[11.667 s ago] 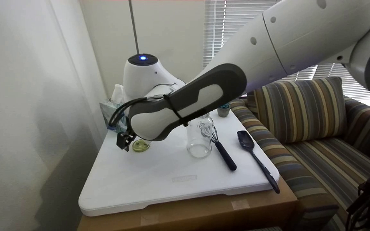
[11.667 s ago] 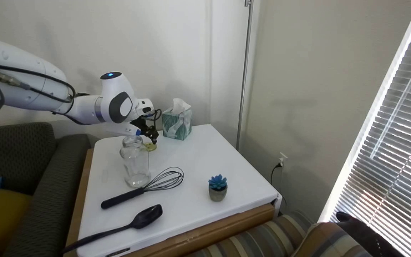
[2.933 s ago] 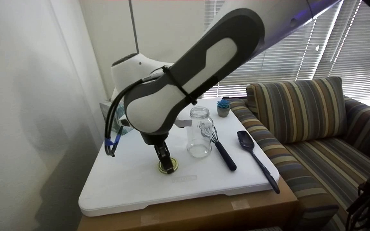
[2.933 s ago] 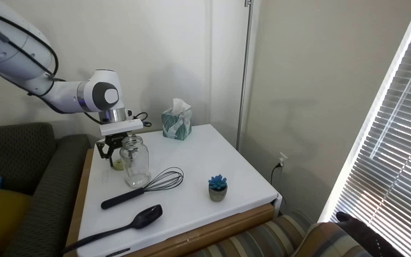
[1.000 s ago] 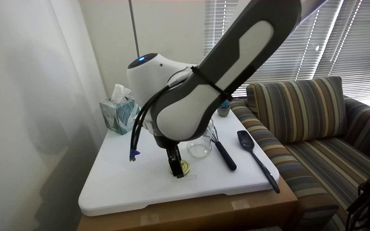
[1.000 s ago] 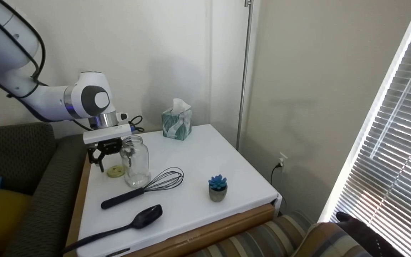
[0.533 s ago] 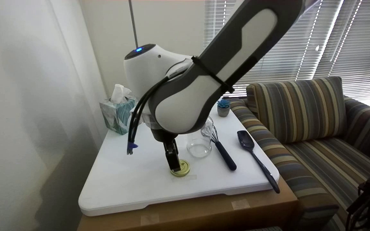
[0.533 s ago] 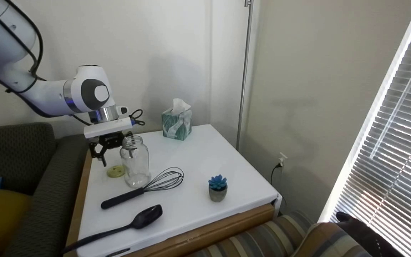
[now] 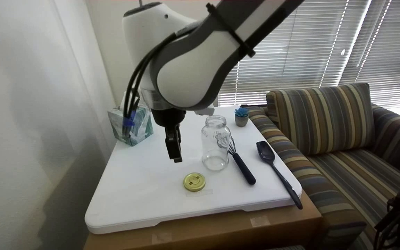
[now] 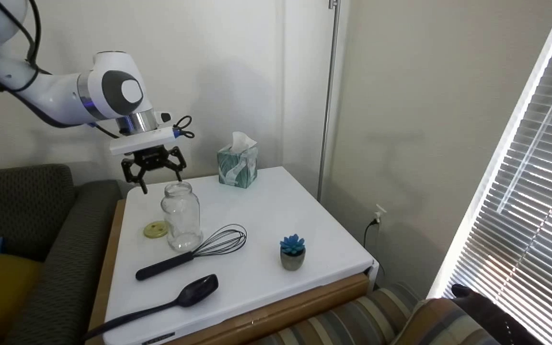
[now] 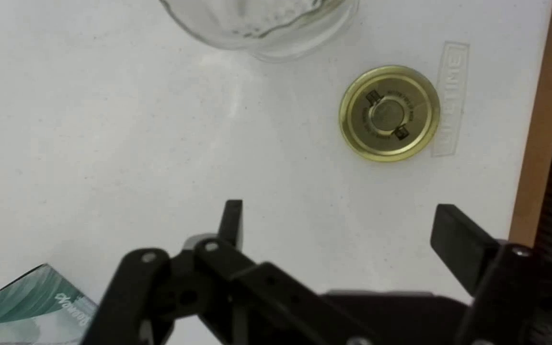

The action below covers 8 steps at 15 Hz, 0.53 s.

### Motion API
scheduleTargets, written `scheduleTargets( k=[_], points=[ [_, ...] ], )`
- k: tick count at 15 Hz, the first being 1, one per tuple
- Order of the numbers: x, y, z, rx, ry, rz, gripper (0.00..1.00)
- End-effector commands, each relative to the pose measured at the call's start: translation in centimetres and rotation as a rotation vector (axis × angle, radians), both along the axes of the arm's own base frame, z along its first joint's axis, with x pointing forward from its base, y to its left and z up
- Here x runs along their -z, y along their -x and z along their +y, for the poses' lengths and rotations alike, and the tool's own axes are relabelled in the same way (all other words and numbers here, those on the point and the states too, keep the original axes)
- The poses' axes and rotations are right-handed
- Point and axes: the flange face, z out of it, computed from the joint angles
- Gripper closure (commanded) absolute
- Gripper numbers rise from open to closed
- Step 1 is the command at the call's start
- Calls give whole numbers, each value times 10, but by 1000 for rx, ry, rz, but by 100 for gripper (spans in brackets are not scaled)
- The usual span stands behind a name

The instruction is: Move the lid forward.

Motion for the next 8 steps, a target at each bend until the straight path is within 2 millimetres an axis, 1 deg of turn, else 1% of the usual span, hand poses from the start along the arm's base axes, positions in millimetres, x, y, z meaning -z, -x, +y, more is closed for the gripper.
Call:
scheduleTargets(
  k=[1,5,8],
  points=[
    [-44,9,-9,91,-35,-3,0],
    [-96,10,-14,199,-120,28,0],
    [-132,5,-21,292,-163,46,0]
  ],
)
